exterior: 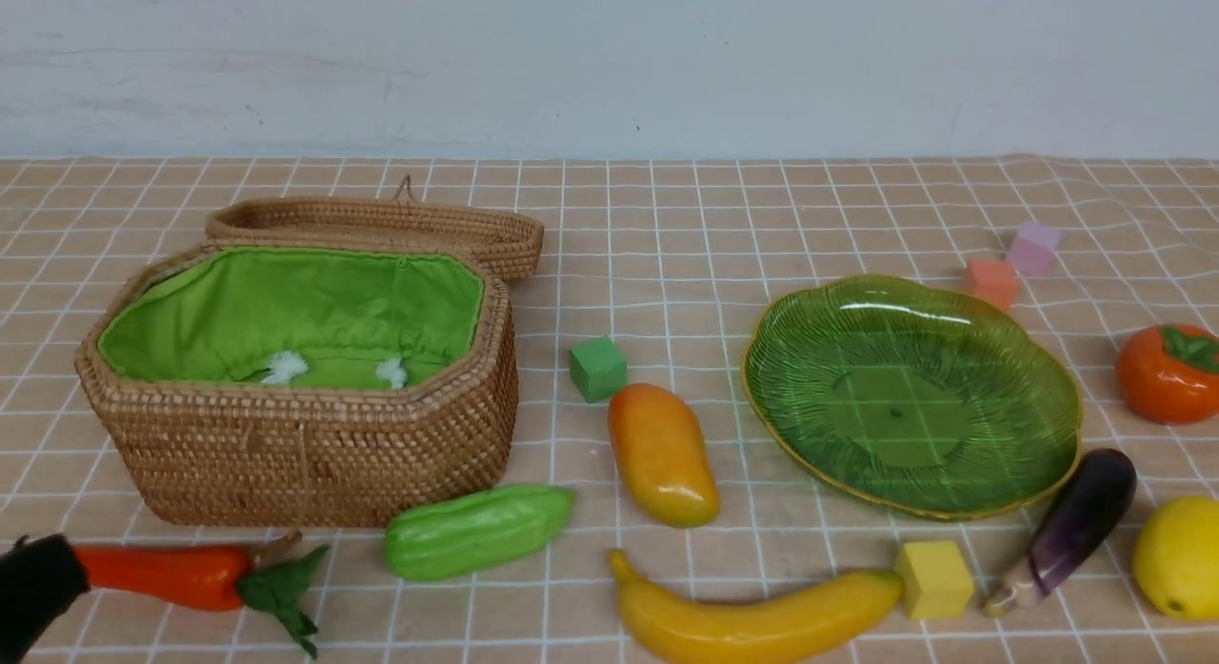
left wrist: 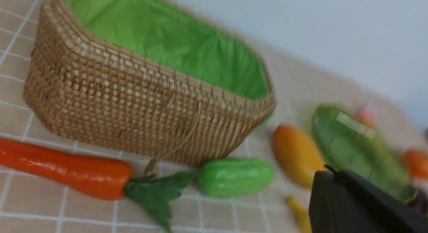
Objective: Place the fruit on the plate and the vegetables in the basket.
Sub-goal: Use the left arm to grab a carrot and put it into the left basket
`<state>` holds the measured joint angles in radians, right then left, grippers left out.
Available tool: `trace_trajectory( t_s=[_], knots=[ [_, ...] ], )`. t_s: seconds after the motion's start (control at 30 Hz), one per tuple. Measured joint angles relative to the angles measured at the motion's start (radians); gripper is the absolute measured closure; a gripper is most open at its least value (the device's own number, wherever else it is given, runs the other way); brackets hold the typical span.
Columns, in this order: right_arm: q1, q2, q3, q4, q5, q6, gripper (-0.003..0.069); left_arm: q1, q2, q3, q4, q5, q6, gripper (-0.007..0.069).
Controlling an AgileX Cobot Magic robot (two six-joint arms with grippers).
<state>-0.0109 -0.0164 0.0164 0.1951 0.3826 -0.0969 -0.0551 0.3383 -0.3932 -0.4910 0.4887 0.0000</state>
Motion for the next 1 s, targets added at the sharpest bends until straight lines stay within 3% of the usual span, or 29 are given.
trace_trajectory(
  t_s=[0.27,0.43,0.5,0.63,0.77,0.87,1.0],
  knots=[
    [0.000,0.000,0.000,0.008,-0.008,0.005,0.0416,0.000,0.271,-0.173,0.024,0.215,0.195,0.0638],
    [0.000,0.000,0.009,0.259,-0.080,0.144,0.0416,0.000,0.388,-0.223,0.027,0.279,0.388,0.0638],
    [0.000,0.000,0.009,0.438,-0.150,0.207,0.0416,0.000,0.440,-0.226,0.022,0.280,0.499,0.0638],
    [0.006,0.000,0.002,0.604,-0.202,0.217,0.0427,0.000,0.545,-0.226,0.007,0.271,0.694,0.0638],
    [0.066,0.015,-0.168,0.639,0.077,0.029,0.0480,0.000,0.662,-0.227,-0.004,0.258,0.936,0.0615],
    [0.109,0.088,-0.345,0.623,0.308,-0.119,0.0517,0.000,0.742,-0.227,0.014,0.228,1.073,0.0535],
    [0.147,0.231,-0.598,0.549,0.644,-0.306,0.0547,0.000,0.845,-0.227,0.119,0.154,1.194,0.0293]
  ],
)
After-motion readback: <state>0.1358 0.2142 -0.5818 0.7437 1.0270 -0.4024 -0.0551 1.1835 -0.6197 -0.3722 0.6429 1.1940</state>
